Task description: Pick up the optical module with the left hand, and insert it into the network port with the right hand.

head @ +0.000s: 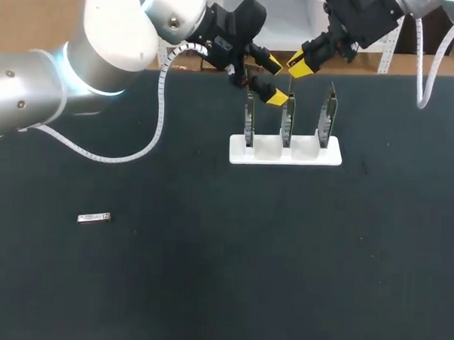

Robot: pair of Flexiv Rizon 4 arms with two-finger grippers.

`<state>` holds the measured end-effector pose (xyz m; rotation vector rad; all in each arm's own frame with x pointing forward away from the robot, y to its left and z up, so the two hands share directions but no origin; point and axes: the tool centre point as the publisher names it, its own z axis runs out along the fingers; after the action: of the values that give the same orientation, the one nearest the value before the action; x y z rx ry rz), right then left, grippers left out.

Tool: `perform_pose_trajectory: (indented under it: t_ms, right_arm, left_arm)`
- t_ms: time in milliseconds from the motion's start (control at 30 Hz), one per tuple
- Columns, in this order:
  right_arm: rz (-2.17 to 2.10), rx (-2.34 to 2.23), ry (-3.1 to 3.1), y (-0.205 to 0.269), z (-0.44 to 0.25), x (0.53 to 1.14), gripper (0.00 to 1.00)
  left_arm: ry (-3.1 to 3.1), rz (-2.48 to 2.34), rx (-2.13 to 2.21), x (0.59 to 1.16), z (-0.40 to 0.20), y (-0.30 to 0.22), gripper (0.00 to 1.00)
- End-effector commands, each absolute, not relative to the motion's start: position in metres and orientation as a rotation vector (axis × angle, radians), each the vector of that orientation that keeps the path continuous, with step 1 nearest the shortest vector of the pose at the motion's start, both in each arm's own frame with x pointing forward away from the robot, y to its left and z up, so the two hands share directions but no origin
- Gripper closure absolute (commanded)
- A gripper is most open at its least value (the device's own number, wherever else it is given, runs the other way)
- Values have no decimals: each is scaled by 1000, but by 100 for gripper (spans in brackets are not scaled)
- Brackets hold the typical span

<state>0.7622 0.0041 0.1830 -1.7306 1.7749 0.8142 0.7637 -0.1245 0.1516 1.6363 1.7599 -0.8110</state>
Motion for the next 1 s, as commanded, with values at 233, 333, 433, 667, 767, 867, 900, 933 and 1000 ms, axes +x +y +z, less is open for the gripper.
perform_pose_trajectory:
  t_ms: [233,333,433,667,767,867,900,933,1000]
  right_arm:
    - [809,-1747,1776,1,182,763,100]
    - [808,-1750,1773,2,182,764,100]
    - [810,-1753,1770,2,180,764,100]
    - [811,-1754,1773,1,177,765,100]
    - [807,-1753,1771,1,179,766,100]
    - [805,-1755,1775,-1,178,766,100]
    - [806,-1755,1775,-1,178,766,100]
    - [808,-1757,1774,-1,178,766,100]
    - [810,-1759,1772,0,178,766,100]
  left_arm:
    - [1764,-811,1641,766,152,-125,0]
    - [1764,-811,1641,766,152,-125,0]
    - [1764,-811,1641,766,152,-125,0]
    - [1764,-811,1641,766,152,-125,0]
    - [1764,-811,1641,766,152,-125,0]
    - [1764,-811,1641,766,152,-125,0]
    - [1764,-811,1641,766,152,-125,0]
    - [1764,-811,1641,766,152,-125,0]
    - [1764,-811,1641,766,152,-125,0]
